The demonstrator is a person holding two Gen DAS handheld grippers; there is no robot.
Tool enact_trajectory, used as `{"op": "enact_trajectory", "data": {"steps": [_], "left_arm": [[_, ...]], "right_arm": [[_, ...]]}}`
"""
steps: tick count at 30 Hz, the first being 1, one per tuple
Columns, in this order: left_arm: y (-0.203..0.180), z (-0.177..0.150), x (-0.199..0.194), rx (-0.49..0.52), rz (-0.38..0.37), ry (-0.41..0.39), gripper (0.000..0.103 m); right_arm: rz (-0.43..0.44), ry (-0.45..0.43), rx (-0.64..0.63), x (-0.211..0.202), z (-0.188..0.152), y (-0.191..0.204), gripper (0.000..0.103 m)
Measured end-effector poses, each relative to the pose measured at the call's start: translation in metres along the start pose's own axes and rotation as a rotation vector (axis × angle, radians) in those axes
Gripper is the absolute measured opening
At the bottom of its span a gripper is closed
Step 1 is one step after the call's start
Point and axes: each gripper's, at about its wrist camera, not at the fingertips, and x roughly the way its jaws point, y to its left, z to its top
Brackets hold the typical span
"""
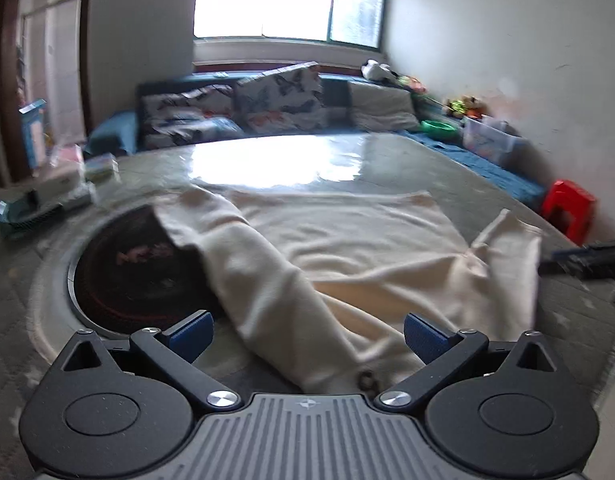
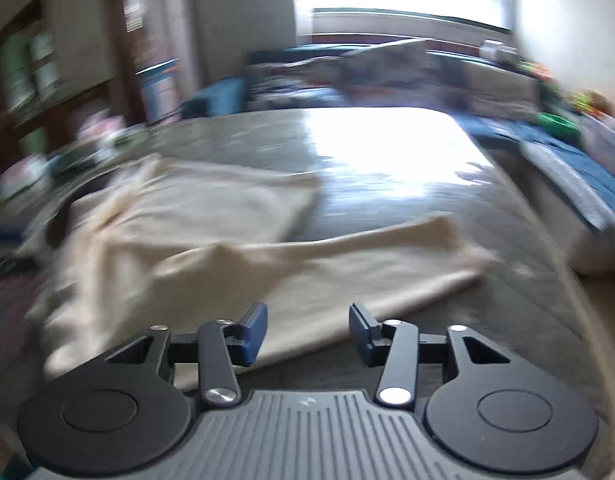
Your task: Fold clothes
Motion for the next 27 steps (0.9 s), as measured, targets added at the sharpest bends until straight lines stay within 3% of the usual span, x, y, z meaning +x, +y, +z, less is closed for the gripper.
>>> {"op": "enact_trajectory", "data": {"steps": [9,17,18,23,25,27], "left_arm": [[-0.007,-0.005,0.009,0.029,0.026,0.042,0.103],[-0.008,-0.015,0.01,0.032,0.042,0.059,0.103],[-0.007,-0.017,0.01,0.027,0.042,0.063,0.103],[-0.001,-0.02,0.013,-0.025,0.047,0.089,0.098],[0.002,-0.022,0.013,-0.046,0.049,0.093,0.087],[0.003,-0.024,0.013,-0.055,0.052,0.1,0.084]], "right_arm": [[-0.153,-0.042,0.163,0.028,0.009,-0.054,0.05],[-0.199,-0.011,0.282,0.064,0.019,-0.079,0.044],[-0.203,-0.012,0.283,0.065,0.018,-0.079,0.042],[-0.243,-0.022,0.266,0.066,0.016,-0.078,0.008],[-0.247,-0.028,0.275,0.064,0.015,-0.08,0.004],[-0.255,-0.03,0.272,0.062,0.014,-0.081,0.004]]}}
